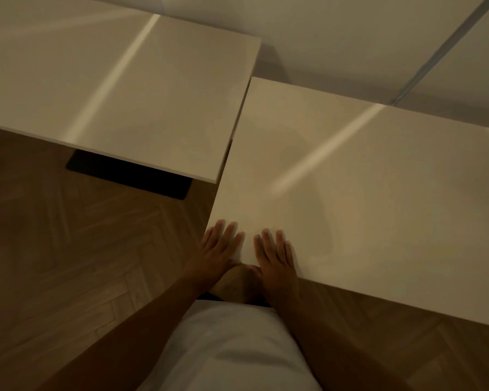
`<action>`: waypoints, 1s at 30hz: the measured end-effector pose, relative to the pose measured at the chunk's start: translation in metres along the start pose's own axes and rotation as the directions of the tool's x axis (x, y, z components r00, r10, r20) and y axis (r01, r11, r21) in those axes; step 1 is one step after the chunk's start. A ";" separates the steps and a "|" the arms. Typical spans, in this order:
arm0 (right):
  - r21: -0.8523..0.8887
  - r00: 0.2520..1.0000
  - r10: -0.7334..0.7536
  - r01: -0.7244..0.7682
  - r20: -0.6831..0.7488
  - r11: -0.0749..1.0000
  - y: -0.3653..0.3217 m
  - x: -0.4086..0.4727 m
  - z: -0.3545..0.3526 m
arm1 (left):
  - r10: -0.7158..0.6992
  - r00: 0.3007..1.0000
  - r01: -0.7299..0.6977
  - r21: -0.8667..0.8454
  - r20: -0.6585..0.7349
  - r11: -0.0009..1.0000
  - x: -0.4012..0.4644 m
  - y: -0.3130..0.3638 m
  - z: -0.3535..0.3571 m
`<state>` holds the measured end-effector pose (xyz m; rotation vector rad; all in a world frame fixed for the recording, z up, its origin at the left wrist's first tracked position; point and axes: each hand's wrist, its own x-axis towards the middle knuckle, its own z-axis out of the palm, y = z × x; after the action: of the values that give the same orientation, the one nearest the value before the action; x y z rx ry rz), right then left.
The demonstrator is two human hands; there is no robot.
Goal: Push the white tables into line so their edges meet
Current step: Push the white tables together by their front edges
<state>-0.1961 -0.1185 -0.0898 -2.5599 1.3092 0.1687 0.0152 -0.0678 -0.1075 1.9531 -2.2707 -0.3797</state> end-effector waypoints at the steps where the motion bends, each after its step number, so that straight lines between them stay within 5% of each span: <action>1: -0.004 1.000 -0.006 0.006 0.009 1.000 0.001 0.002 -0.001 | 0.014 1.000 -0.014 0.012 -0.015 1.000 0.001 -0.001 -0.001; 19: 0.018 0.996 0.019 -0.020 0.087 1.000 -0.005 0.042 -0.012 | 0.066 0.995 -0.072 0.080 0.075 0.994 0.030 -0.038 -0.008; 25: 0.107 0.988 0.046 -0.062 0.145 0.992 -0.006 0.044 -0.030 | -0.024 0.963 0.020 0.017 0.268 1.000 0.038 -0.033 -0.032; 30: 0.202 0.986 0.132 -0.151 0.106 0.968 -0.013 0.041 -0.052 | -0.082 0.973 0.102 -0.081 0.215 0.992 0.032 -0.018 -0.073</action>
<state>-0.1624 -0.1573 -0.0469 -2.2589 1.3956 0.1634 0.0461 -0.1102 -0.0445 2.0651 -2.2418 -0.7211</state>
